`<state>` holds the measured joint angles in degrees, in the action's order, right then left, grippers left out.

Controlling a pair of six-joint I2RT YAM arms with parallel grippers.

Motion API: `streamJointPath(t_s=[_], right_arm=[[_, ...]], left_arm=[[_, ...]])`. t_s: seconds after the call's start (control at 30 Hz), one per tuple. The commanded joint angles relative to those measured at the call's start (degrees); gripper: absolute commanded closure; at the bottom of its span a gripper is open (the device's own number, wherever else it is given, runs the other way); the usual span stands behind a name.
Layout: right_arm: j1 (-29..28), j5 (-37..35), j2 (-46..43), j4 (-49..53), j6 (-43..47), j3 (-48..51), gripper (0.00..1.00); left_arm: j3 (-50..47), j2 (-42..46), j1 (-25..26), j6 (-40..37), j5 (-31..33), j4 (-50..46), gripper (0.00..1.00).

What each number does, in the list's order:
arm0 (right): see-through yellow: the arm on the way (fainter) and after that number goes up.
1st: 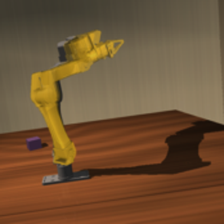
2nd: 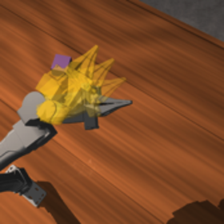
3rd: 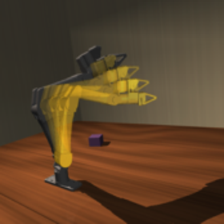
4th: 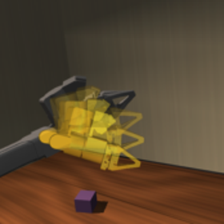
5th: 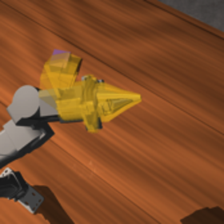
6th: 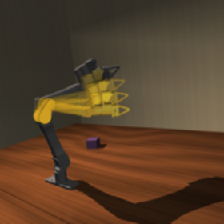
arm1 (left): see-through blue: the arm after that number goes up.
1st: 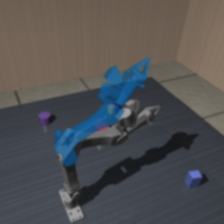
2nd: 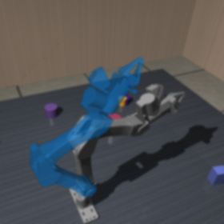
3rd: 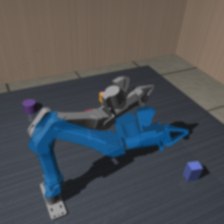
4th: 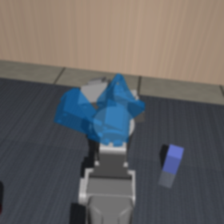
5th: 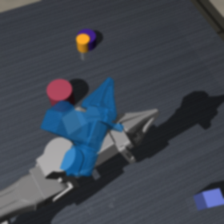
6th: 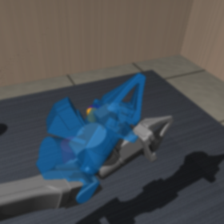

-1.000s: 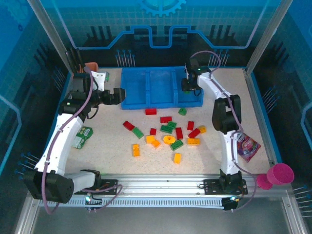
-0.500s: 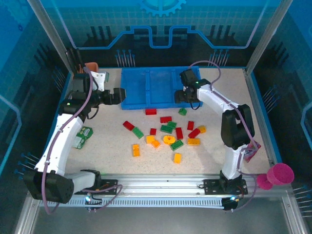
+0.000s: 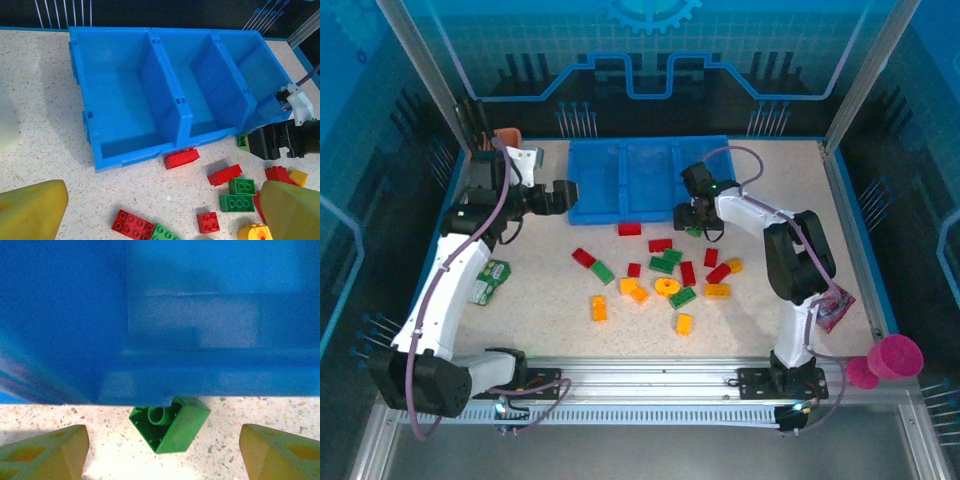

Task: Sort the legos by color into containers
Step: Pick up the lego from the center of the table.

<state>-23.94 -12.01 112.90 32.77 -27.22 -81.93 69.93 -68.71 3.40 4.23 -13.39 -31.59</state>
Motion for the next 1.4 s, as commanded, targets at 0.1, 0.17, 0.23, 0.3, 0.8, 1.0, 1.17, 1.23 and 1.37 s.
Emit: streamJointPath(t_s=[0.1,0.17,0.23,0.3,0.8,1.0,1.17,1.23,1.37], right_arm=[[-0.4,-1.6,3.6,-1.7,-1.6,0.3,0.24],[-0.4,-1.9,4.4,-1.5,-1.7,0.1,0.25],[-0.4,-2.1,4.9,-1.4,-1.9,0.1,0.27],[-0.5,-2.2,5.3,-1.3,-2.0,0.1,0.30],[-0.5,-1.5,4.6,-1.6,-2.1,2.8,0.56],[-0.6,-1.4,-2.9,1.6,-0.6,4.2,0.60],[-0.2,-5.3,-6.1,3.1,2.3,0.4,0.61],[0.6,-5.8,-5.7,2.8,3.6,-2.2,0.60],[2.6,-7.2,-2.2,3.2,6.0,-8.3,0.60]], left_arm=[[-0.8,0.4,-0.4,0.0,-1.1,0.4,0.01],[-0.8,0.2,-0.4,0.0,-1.2,0.4,0.00],[-0.9,0.2,-0.4,0.0,-1.4,0.5,0.01],[-1.1,0.3,-0.4,0.0,-1.3,0.6,0.01],[-0.9,-0.4,-0.4,-0.3,-1.1,0.5,0.01],[-1.2,0.3,-0.5,-0.6,-0.7,0.6,0.01],[-1.3,0.6,-0.5,-0.5,-1.2,0.9,0.01],[-1.3,0.8,-0.5,-0.4,-1.2,0.9,0.00],[-1.5,1.2,-0.5,-0.5,-1.0,0.9,0.01]])
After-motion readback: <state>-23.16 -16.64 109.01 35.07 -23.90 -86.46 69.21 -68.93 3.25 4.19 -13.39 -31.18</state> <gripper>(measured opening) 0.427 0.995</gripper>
